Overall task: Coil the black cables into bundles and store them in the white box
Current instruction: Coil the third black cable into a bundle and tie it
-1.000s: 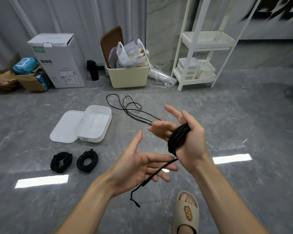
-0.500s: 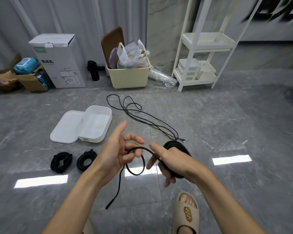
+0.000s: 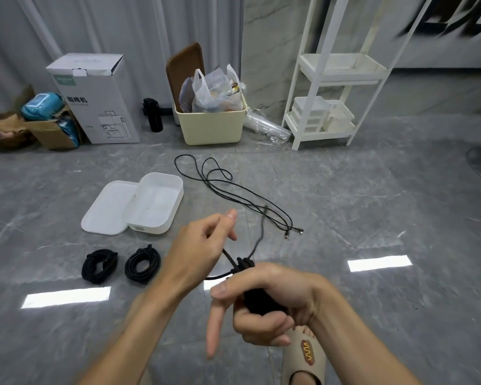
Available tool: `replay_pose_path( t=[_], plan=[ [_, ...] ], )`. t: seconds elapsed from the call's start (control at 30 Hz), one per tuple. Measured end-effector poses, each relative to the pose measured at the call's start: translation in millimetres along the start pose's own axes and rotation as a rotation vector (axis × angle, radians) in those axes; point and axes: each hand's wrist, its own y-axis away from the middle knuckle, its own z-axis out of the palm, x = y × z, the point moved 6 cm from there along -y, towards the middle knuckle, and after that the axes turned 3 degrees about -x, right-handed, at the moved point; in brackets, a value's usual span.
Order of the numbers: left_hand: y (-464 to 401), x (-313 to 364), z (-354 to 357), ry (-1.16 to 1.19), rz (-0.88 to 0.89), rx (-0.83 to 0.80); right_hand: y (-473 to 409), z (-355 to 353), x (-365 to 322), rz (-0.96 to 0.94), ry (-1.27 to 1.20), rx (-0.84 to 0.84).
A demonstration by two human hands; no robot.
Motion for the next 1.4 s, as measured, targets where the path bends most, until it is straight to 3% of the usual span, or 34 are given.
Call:
replay_pose_path(
  t=[0.3, 0.4, 0.47, 0.63, 0.77, 0.93, 1.07, 1.2, 1.33, 1.4],
  plan=[
    [4.6, 7.3, 18.2, 0.169, -0.004, -0.157, -1.0, 3.1, -17.2, -0.294, -0.172, -0.137],
    [5.2, 14.8, 18.5, 0.106, 0.133, -0.199, -0.2, 1.5, -24.6, -0.414, -0.239, -0.134],
    [6.6, 19.4, 19.0, 0.181, 0.223, -0.226, 0.8, -0.9, -25.9, -0.471, -0.302, -0.144],
    [4.2, 13.1, 23.0, 0.274, 0.195, -0.234, 3.1, -2.0, -27.9, -0.531, -0.392, -0.172],
    [2.1, 3.6, 24.8, 0.063, 0.233, -0.124, 0.5, -0.4, -27.7, -0.546, -0.367, -0.168],
    [5.8, -9.8, 31.2, -0.505, 0.403, 0.060, 1.9, 4.4, -31.1, -0.565, -0.364, -0.182],
    [6.7, -10.4, 29.3, -0.553, 0.334, 0.075, 5.3, 7.9, -36.7, -0.609, -0.356, -0.205],
    [8.3, 5.0, 28.5, -0.437, 0.378, 0.030, 7.0, 4.4, -37.5, -0.619, -0.372, -0.175],
    [13.7, 20.4, 22.4, 0.031, 0.335, -0.006, 7.4, 3.0, -36.8, -0.619, -0.375, -0.163],
    [20.3, 28.7, 19.3, 0.123, 0.323, 0.023, 7.2, 3.8, -37.3, -0.628, -0.384, -0.177]
  ],
)
